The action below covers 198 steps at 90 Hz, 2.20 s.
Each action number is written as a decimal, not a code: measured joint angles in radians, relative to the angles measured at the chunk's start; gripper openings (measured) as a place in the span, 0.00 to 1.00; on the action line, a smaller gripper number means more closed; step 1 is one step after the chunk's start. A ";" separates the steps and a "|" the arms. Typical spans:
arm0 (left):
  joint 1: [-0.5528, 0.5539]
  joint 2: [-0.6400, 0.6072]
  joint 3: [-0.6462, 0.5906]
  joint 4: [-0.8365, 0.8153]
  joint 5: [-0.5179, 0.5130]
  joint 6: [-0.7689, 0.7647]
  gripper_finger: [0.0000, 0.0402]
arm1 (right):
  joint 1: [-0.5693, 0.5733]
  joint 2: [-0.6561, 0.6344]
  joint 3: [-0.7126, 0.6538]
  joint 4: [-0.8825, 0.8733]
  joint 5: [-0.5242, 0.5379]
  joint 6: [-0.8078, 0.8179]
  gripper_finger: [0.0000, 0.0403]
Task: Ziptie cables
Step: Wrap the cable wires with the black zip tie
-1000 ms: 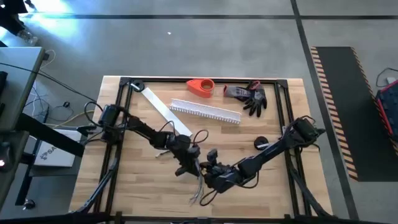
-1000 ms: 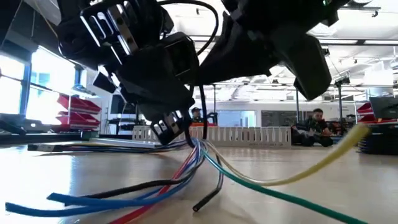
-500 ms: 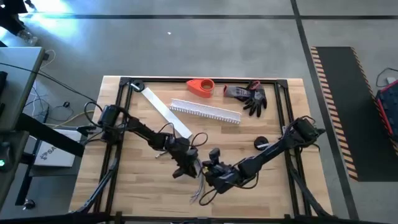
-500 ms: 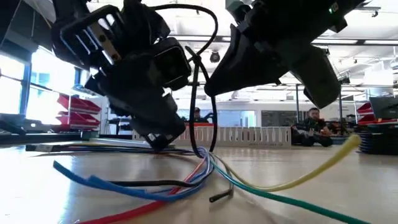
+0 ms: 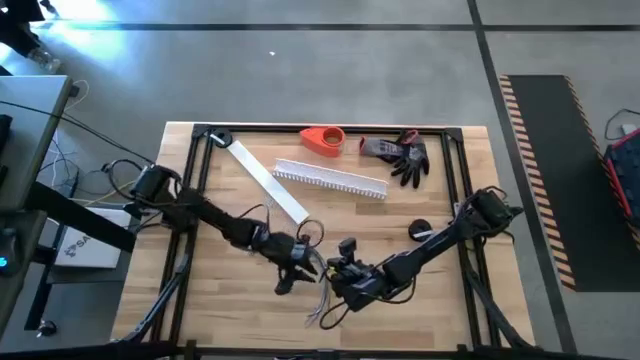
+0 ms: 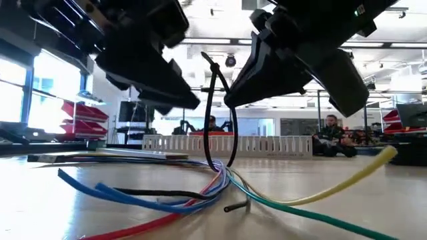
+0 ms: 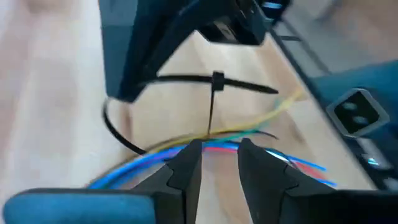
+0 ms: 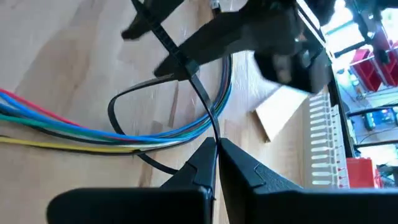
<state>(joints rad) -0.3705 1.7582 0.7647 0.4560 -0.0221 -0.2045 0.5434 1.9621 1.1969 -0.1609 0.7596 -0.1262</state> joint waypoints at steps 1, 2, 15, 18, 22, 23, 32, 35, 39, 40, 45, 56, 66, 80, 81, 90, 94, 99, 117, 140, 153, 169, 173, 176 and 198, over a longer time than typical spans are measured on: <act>-0.004 0.004 0.000 0.006 -0.016 0.004 0.22 | 0.000 0.000 0.000 0.000 0.000 0.000 0.00; -0.007 0.008 0.000 0.013 -0.029 0.007 0.22 | 0.000 0.000 0.000 0.000 0.000 0.000 0.00; -0.018 0.047 0.000 0.101 -0.064 0.002 0.24 | -0.003 0.000 0.000 0.002 0.000 -0.005 0.00; -0.016 0.052 0.000 0.116 -0.056 -0.008 0.25 | -0.003 0.000 0.000 0.002 0.000 -0.002 0.00; -0.016 0.058 0.000 0.128 -0.049 -0.027 0.26 | -0.003 0.000 0.000 0.003 0.000 -0.001 0.00; -0.015 0.060 0.000 0.132 -0.047 -0.031 0.26 | -0.003 0.000 0.000 0.002 0.001 -0.001 0.00; -0.015 0.071 0.001 0.183 -0.046 -0.055 0.27 | -0.003 0.000 -0.001 0.004 0.002 -0.001 0.00; -0.015 0.076 0.001 0.204 -0.048 -0.056 0.27 | -0.003 0.000 -0.001 0.006 0.002 0.000 0.00; -0.015 0.081 0.001 0.221 -0.055 -0.061 0.26 | -0.003 0.000 -0.001 0.006 0.002 0.005 0.00; -0.015 0.082 0.001 0.224 -0.058 -0.065 0.26 | -0.003 0.000 -0.001 0.006 0.002 0.006 0.00; -0.015 0.087 0.001 0.230 -0.067 -0.084 0.24 | -0.003 0.000 -0.001 0.006 0.002 0.006 0.00; -0.015 0.088 0.001 0.230 -0.070 -0.115 0.15 | -0.003 0.000 -0.001 0.001 0.002 0.014 0.00; -0.013 0.088 0.001 0.231 -0.061 -0.116 0.03 | -0.003 0.000 -0.001 0.004 0.002 0.003 0.00; 0.010 0.088 0.001 0.232 0.012 -0.135 0.00 | 0.003 0.000 -0.001 0.056 0.021 -0.105 0.00; 0.012 0.088 0.001 0.232 0.018 -0.135 0.00 | 0.003 0.000 -0.001 0.062 0.022 -0.116 0.00; 0.027 0.088 0.001 0.244 0.058 -0.151 0.00 | 0.013 0.000 -0.001 0.106 0.022 -0.232 0.00; 0.032 0.088 0.001 0.248 0.070 -0.152 0.00 | 0.018 0.000 -0.001 0.121 0.021 -0.276 0.00; 0.036 0.088 0.001 0.247 0.073 -0.152 0.00 | 0.024 0.000 -0.001 0.133 0.021 -0.320 0.00; 0.042 0.088 0.001 0.246 0.074 -0.152 0.00 | 0.032 0.000 -0.001 0.152 0.004 -0.394 0.00; 0.033 0.087 0.001 0.213 -0.012 -0.134 0.00 | 0.035 -0.007 -0.002 0.149 0.045 -0.309 0.06; 0.027 0.087 0.001 0.177 -0.155 -0.126 0.00 | 0.049 -0.067 -0.001 0.055 0.021 -0.092 0.19; 0.008 0.087 0.000 0.189 -0.497 -0.152 0.00 | 0.076 -0.147 -0.001 -0.173 -0.002 0.309 0.29; 0.007 0.087 0.001 0.197 -0.560 -0.165 0.00 | 0.087 -0.175 -0.001 -0.212 -0.015 0.397 0.30; 0.004 0.087 0.001 0.201 -0.587 -0.170 0.00 | 0.099 -0.195 -0.001 -0.229 -0.026 0.448 0.30; -0.002 0.087 0.001 0.201 -0.623 -0.187 0.00 | 0.132 -0.203 0.000 -0.194 -0.125 0.521 0.31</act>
<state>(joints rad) -0.3728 1.8454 0.7654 0.6570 -0.6449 -0.3920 0.6754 1.7592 1.1965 -0.3549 0.6346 0.3950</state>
